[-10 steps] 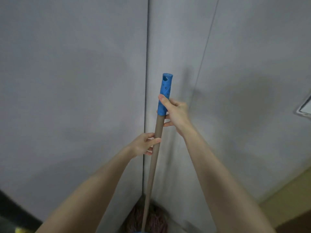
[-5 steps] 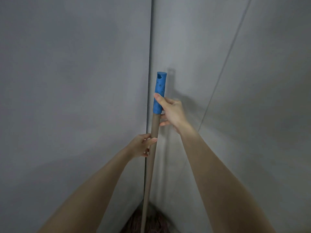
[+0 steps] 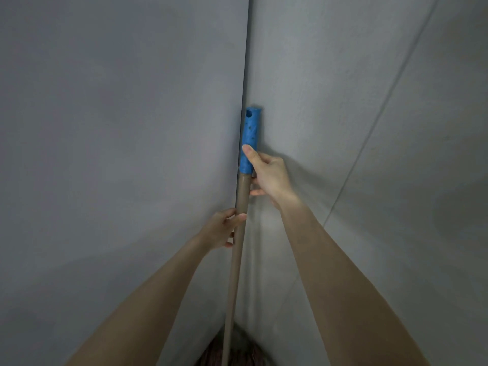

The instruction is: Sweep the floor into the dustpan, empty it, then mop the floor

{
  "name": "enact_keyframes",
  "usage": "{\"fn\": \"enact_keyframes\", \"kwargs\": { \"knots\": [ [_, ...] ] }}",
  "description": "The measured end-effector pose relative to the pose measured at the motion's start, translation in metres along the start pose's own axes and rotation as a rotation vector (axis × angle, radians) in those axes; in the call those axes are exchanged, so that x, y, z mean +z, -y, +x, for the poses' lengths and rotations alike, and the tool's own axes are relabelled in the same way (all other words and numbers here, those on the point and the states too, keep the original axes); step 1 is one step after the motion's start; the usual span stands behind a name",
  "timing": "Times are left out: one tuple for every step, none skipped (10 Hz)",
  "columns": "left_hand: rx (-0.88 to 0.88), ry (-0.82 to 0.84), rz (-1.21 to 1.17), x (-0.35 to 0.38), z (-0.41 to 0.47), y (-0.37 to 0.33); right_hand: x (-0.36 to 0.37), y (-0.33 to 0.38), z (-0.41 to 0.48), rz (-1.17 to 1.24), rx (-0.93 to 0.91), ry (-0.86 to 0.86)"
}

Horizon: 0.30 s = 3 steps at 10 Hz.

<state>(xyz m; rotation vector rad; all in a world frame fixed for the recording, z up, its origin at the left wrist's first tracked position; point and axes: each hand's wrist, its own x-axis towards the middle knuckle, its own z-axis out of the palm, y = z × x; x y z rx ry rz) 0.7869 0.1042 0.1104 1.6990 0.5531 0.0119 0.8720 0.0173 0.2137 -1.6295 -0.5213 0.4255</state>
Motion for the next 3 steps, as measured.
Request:
{"fn": "enact_keyframes", "kwargs": {
  "knots": [
    [0.010,-0.025,0.048,-0.003,0.004,0.002,0.002,0.000,0.001,0.028,0.022,0.004],
    [-0.013,-0.060,0.080,-0.003,-0.002,-0.002,0.006,0.002,-0.007,0.044,0.048,-0.040],
    [0.037,-0.138,0.115,-0.001,-0.011,-0.006,0.010,-0.004,-0.016,0.066,-0.005,-0.165]
  ]
}}
